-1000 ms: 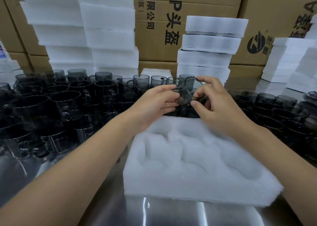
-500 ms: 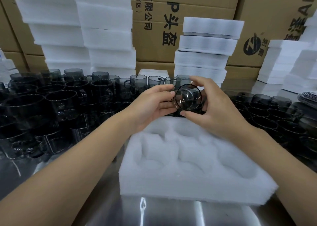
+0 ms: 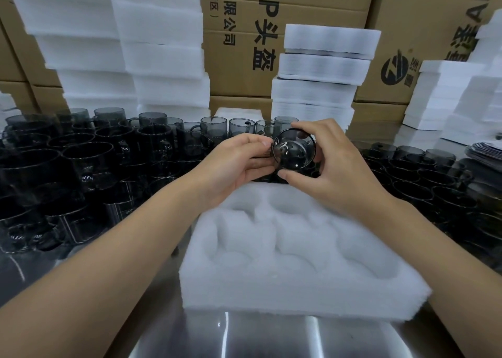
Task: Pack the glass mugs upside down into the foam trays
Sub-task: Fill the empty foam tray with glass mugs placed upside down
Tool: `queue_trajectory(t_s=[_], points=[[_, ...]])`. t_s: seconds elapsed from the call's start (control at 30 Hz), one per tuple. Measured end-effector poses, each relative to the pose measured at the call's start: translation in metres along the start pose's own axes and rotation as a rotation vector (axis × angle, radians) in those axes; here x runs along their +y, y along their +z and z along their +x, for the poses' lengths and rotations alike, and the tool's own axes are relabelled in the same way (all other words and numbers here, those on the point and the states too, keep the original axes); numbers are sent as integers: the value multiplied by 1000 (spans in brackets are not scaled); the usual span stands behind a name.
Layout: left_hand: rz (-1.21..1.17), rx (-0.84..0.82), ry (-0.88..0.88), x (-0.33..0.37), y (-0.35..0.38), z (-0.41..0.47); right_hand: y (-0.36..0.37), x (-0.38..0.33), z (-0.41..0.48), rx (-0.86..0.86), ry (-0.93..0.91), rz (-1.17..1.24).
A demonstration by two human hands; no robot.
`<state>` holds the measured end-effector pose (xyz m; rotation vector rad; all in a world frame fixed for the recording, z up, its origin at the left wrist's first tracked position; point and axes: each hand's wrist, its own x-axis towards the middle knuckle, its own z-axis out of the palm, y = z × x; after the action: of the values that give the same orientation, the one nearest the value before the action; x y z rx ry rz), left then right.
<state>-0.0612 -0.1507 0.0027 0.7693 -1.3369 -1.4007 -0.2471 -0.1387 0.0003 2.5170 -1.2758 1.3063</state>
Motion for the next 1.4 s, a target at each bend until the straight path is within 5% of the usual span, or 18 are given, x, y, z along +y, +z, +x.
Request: queue_trajectory(t_s=[0.53, 0.83, 1.0, 1.1, 1.4], points=[[87, -26, -43, 9, 0, -5, -5, -7, -2, -69, -82, 85], [187, -178, -43, 34, -30, -13, -9, -15, 5, -59, 101, 508], [357, -169, -22, 35, -30, -17, -26, -24, 33, -346, 184, 568], [392, -136, -34, 34, -33, -15, -26, -33, 46, -446, 155, 367], [461, -327, -270, 51, -52, -26, 2, -34, 25, -333, 222, 646]])
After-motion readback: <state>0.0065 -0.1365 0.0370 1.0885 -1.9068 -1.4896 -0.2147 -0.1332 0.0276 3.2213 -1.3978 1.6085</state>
